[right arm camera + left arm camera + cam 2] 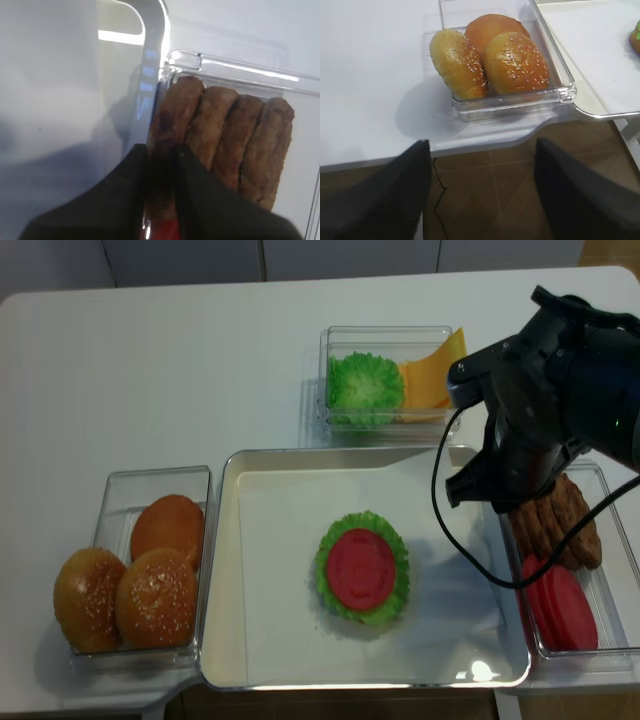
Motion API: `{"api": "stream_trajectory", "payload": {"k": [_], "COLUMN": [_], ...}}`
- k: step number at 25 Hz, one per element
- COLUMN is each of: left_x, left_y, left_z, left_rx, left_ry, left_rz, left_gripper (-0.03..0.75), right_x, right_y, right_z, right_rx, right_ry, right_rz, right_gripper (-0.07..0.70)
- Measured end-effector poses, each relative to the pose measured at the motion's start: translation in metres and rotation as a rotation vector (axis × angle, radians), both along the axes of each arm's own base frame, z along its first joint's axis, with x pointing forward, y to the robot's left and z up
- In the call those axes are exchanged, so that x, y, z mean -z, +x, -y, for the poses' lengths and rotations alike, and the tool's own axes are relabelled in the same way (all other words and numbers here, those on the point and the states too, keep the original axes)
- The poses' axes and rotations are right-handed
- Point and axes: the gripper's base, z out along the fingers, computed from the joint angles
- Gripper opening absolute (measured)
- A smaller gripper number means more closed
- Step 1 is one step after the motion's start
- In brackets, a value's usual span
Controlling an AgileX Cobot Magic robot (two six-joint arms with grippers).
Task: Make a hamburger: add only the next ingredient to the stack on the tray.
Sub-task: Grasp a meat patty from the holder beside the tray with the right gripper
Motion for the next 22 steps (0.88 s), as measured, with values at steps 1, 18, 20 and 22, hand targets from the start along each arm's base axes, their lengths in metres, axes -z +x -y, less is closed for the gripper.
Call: {"api": "stream_trajectory", "payload": {"k": [1,18,20,22], "left_x": [0.0,0.0,0.0,0.0], "left_y": [0.0,0.0,0.0,0.0], "left_z": [0.0,0.0,0.0,0.0], "left_rx": [0.0,0.0,0.0,0.0], "left_ry": [0.0,0.0,0.0,0.0], "left_rz": [0.0,0.0,0.0,0.0], "left_gripper": [0.477,0.477,0.477,0.477], "right_x": [-0.002,-0.071,-0.083,-0.093], "right_y": [0.0,-0.014,-0.018,-0.023], "right_z": [0.0,0.002,0.004,0.006], "right_rx": [0.004,0.029,0.021,0.015], "right_ry": [0.003,0.133,0.153,0.165], "right_rz": [-0.001,0.143,0.17,0.191], "right_gripper": [0.13,0.116,0.114,0.114]}}
